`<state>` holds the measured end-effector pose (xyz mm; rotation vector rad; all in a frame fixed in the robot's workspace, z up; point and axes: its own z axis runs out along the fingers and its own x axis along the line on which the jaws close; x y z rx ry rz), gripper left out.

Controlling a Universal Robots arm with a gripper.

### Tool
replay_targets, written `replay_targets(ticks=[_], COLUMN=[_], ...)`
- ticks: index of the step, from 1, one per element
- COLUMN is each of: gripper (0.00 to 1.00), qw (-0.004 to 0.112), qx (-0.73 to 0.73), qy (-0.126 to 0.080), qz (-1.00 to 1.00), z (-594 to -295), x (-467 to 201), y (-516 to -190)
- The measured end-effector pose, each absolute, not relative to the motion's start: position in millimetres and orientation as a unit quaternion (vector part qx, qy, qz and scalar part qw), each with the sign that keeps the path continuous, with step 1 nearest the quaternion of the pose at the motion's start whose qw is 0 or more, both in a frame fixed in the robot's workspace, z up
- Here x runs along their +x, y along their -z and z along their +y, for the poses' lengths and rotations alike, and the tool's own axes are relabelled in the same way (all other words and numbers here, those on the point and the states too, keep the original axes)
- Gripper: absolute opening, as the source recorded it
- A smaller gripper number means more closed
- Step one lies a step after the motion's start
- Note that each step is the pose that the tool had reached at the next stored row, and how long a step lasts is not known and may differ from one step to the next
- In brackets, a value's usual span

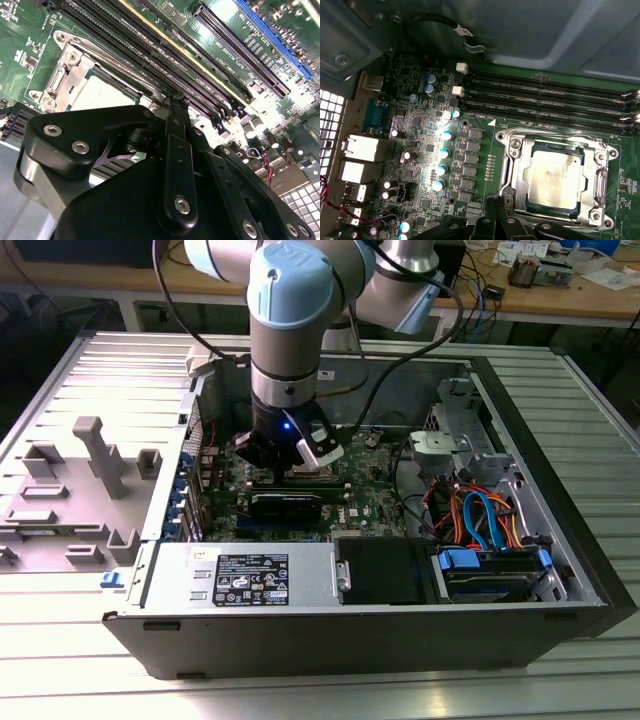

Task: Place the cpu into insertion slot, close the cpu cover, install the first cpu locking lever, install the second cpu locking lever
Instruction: 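Install the second cpu locking lever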

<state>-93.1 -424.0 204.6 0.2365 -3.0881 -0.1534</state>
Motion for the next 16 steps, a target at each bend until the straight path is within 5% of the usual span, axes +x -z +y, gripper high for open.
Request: replay_targets(ticks=[16], gripper=[0.11], qw=[0.021], qx=[0.076], qy=[0.049], qz=[-0.996], z=[-420.4], x=[-93.1], y=[-222.0])
